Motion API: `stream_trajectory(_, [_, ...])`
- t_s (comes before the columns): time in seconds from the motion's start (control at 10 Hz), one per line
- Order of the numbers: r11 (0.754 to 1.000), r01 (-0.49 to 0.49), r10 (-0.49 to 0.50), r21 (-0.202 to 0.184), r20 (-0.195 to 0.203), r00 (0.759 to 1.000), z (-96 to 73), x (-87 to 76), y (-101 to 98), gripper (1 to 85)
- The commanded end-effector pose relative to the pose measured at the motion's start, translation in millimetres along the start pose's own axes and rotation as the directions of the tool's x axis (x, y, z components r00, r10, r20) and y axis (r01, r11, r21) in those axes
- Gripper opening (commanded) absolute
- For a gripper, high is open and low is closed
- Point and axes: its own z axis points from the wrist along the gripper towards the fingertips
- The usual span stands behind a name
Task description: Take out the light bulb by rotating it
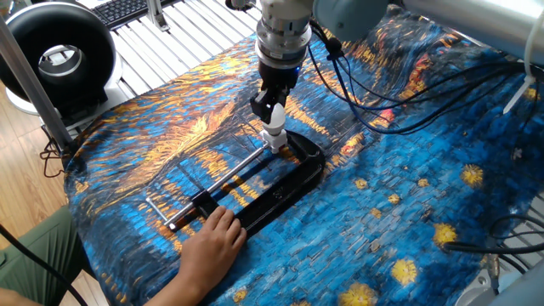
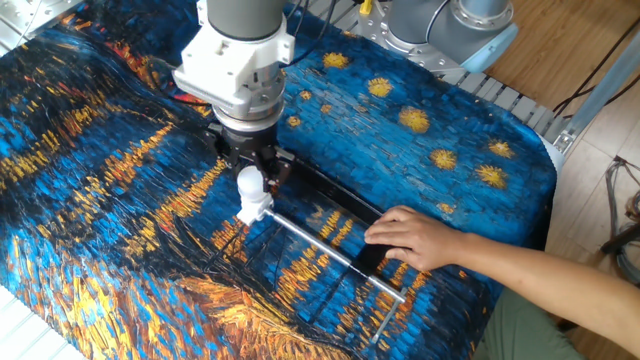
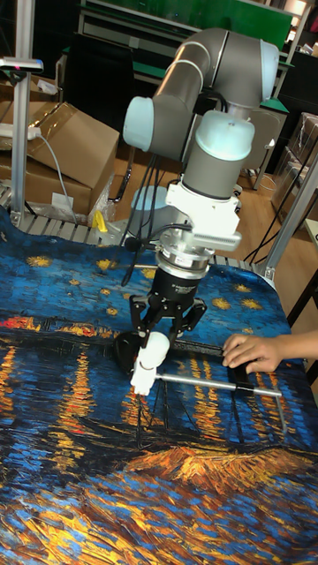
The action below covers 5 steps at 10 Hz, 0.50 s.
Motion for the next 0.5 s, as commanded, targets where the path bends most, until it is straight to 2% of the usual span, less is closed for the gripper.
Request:
stream_trajectory(0.0, [0.988,0.152,-0.153,0.016,0.021,0.988,0.1,-3.2,-5.0,1.0])
stream_trajectory(0.2, [0.956,0.293,-0.293,0.035,0.021,0.956,2.8,-2.9,-11.0,1.0])
stream_trajectory(0.3, [0.927,0.374,-0.375,0.039,0.018,0.927,4.5,-2.7,-12.6,1.0])
stream_trajectory(0.4, [0.882,0.468,-0.469,0.049,0.022,0.883,7.1,-6.0,-14.6,1.0])
